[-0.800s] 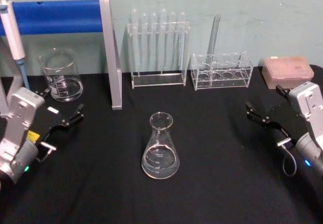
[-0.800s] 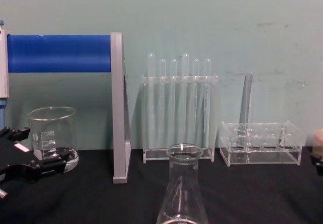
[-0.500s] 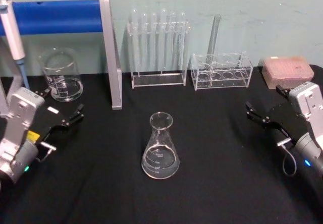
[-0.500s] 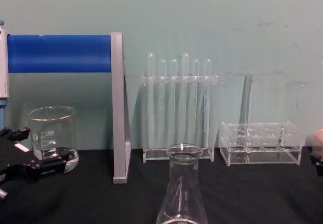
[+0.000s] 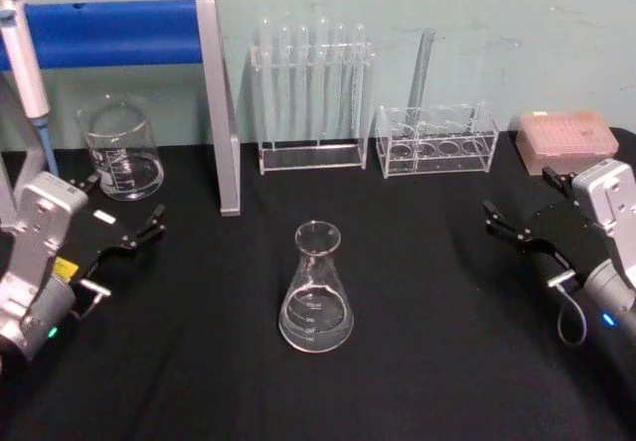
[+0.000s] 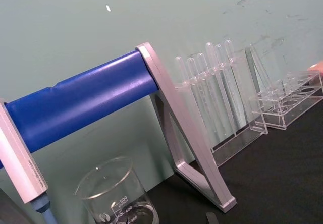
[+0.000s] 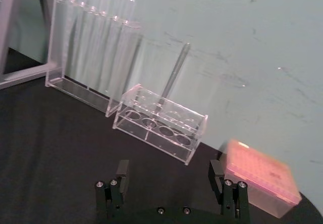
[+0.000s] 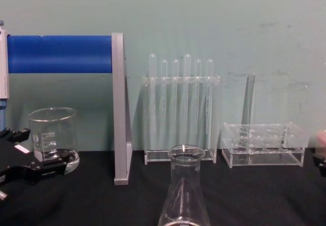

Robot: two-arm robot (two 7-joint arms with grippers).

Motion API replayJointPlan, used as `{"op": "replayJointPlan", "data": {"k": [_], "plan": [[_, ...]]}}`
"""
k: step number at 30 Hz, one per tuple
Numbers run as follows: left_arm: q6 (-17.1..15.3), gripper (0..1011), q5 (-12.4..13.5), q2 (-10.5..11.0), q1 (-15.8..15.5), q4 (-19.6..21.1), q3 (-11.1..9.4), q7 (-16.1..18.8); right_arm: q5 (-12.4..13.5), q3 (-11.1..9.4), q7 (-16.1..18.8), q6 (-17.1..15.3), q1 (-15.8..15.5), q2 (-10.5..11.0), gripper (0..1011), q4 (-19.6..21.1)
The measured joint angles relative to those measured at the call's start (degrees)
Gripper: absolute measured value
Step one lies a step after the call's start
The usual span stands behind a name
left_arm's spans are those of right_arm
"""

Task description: Grasp the erlenmeyer flask with one hand, shake it three times, then place it back.

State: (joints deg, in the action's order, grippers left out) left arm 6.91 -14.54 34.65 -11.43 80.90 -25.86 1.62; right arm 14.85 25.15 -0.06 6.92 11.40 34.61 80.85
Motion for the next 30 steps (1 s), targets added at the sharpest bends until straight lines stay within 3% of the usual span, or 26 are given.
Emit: {"op": "replayJointPlan", "data": {"k": [8, 14, 18, 21, 27, 30], "plan": [[0.0, 1001, 0.0, 0.0, 0.0, 0.0, 0.0, 0.0, 4.5, -1.4, 8.3, 1.0, -1.2, 1.5, 1000, 1.2], [0.0, 1001, 0.0, 0.0, 0.0, 0.0, 0.0, 0.0, 10.1, -2.4, 18.6, 3.3, -3.4, 3.6, 1000, 4.0], [0.0, 1001, 0.0, 0.0, 0.0, 0.0, 0.0, 0.0, 12.3, -2.6, 23.1, 4.4, -4.2, 4.4, 1000, 5.0], [0.0, 1001, 0.0, 0.0, 0.0, 0.0, 0.0, 0.0, 14.5, -2.4, 28.6, 6.0, -4.7, 5.0, 1000, 5.7], [0.0, 1001, 0.0, 0.0, 0.0, 0.0, 0.0, 0.0, 16.3, -1.6, 35.8, 7.5, -4.4, 4.9, 1000, 5.7], [0.0, 1001, 0.0, 0.0, 0.0, 0.0, 0.0, 0.0, 16.5, -1.2, 37.6, 7.6, -3.9, 4.5, 1000, 5.4]]}}
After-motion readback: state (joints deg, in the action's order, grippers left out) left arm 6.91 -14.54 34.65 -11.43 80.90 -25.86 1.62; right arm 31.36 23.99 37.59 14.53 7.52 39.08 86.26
